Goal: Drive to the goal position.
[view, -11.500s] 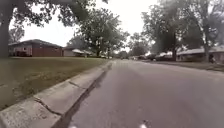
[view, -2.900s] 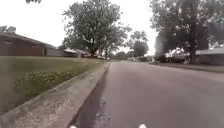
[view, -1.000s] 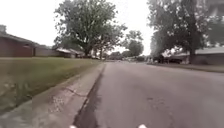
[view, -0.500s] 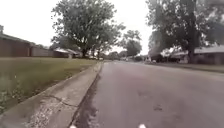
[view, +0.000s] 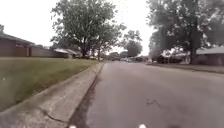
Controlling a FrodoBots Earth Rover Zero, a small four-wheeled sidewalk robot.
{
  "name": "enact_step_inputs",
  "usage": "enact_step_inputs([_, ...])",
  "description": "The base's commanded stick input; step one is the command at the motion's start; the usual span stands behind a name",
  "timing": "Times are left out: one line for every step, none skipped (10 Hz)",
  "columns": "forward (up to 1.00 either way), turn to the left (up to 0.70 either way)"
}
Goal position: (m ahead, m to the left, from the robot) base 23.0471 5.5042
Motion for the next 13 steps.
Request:
enact_step_inputs([0.70,0.00])
enact_step_inputs([0.70,0.00])
enact_step_inputs([0.70,0.00])
enact_step_inputs([0.70,0.00])
enact_step_inputs([0.70,0.00])
enact_step_inputs([0.70,0.00])
enact_step_inputs([0.70,0.00])
enact_step_inputs([0.70,0.00])
enact_step_inputs([0.70,0.00])
enact_step_inputs([0.70,0.00])
enact_step_inputs([0.70,0.00])
enact_step_inputs([0.70,0.00])
enact_step_inputs([0.70,0.00])
